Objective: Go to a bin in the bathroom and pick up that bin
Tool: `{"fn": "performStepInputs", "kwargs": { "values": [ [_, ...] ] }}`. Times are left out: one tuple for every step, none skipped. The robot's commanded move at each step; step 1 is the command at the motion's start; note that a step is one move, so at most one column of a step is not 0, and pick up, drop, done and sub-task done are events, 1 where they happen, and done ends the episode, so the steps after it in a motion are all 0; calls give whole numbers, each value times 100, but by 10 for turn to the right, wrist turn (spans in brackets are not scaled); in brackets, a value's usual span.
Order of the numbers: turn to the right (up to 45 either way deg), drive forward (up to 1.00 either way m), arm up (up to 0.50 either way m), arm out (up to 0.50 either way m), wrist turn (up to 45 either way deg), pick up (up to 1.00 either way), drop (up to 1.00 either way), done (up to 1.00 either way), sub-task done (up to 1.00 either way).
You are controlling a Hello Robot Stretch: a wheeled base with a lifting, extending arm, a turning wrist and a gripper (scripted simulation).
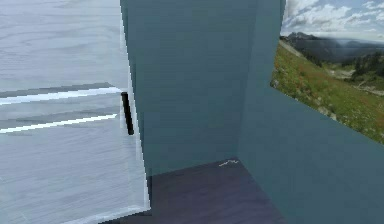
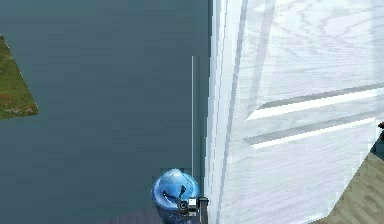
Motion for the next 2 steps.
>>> {"fn": "performStepInputs", "kwargs": {
  "values": [
    [0, 0, 0, 0, 0, 100, 0, 0, 0],
    [0, 0, 10, 0, 0, 0, 0, 0, 0]
  ]
}}
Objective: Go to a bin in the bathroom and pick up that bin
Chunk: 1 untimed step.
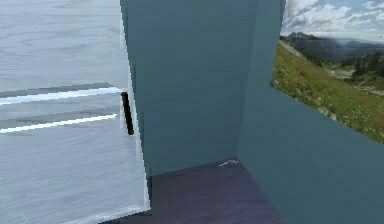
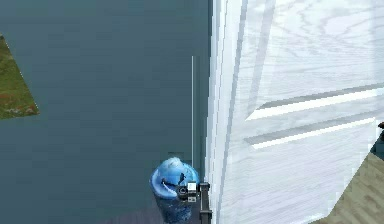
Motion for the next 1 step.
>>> {"fn": "performStepInputs", "kwargs": {
  "values": [
    [0, 0, 0, 0, 0, 0, 0, 100, 0]
  ]
}}
